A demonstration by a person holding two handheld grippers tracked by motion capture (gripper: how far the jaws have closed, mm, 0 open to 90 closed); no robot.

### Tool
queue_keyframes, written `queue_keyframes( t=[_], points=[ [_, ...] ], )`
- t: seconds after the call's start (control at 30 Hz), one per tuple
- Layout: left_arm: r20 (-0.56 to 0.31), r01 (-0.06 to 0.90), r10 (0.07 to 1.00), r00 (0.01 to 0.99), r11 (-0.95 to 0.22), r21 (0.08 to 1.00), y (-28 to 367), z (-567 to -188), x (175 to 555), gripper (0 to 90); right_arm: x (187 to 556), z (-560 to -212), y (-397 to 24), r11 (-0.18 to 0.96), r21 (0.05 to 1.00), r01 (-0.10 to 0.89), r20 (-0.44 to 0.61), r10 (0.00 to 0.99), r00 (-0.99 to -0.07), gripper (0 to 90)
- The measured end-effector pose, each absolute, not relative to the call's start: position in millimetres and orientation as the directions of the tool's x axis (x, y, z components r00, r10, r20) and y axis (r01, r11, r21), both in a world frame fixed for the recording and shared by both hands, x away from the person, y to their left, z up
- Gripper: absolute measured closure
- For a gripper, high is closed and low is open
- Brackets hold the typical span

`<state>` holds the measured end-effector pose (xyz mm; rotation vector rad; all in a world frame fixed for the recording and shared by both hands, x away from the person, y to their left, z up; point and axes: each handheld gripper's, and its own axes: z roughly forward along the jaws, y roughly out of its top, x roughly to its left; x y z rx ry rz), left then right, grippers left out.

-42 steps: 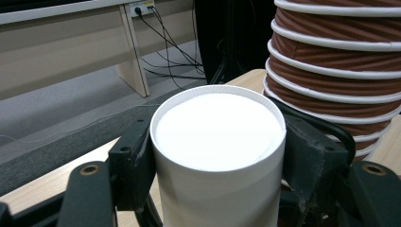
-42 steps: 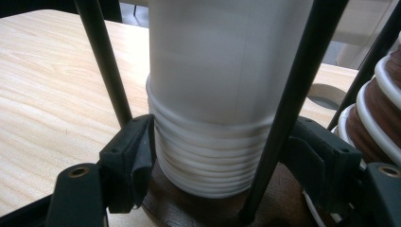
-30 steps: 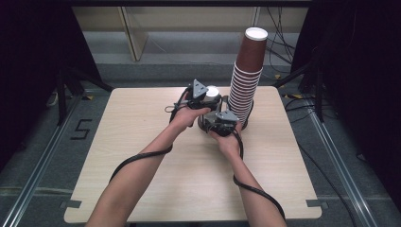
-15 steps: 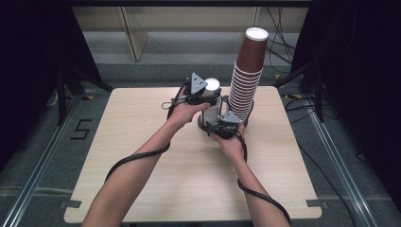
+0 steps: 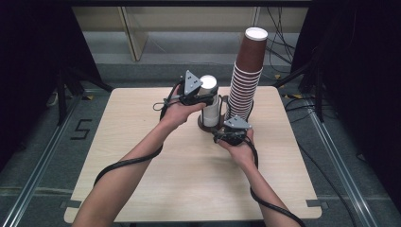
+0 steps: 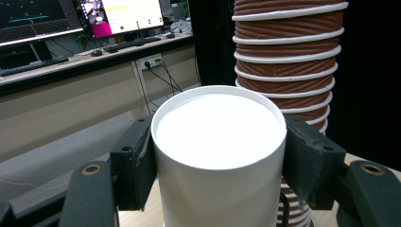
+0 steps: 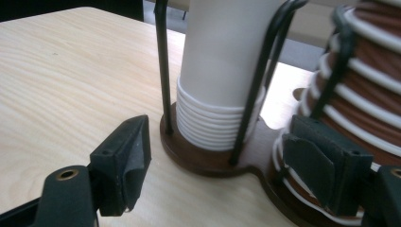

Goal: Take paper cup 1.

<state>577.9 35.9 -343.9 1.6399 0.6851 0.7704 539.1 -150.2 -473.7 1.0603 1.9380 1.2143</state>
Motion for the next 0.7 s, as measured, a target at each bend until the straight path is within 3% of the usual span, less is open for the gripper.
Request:
queue_keyframes(
  t=[0.47,0.7],
  points=[
    [0.127,0.051,0.745,0.655,-0.211,0.976,65,-354,534,33.2,494,-455,-199,0.280,0.917,0.285,-0.107,0.859,-0.501,22.1],
    [0.124,0.065,0.725,0.678,-0.226,0.972,76,-369,513,33.2,468,-458,-217,0.237,0.921,0.309,-0.063,0.873,-0.484,22.1]
  ],
)
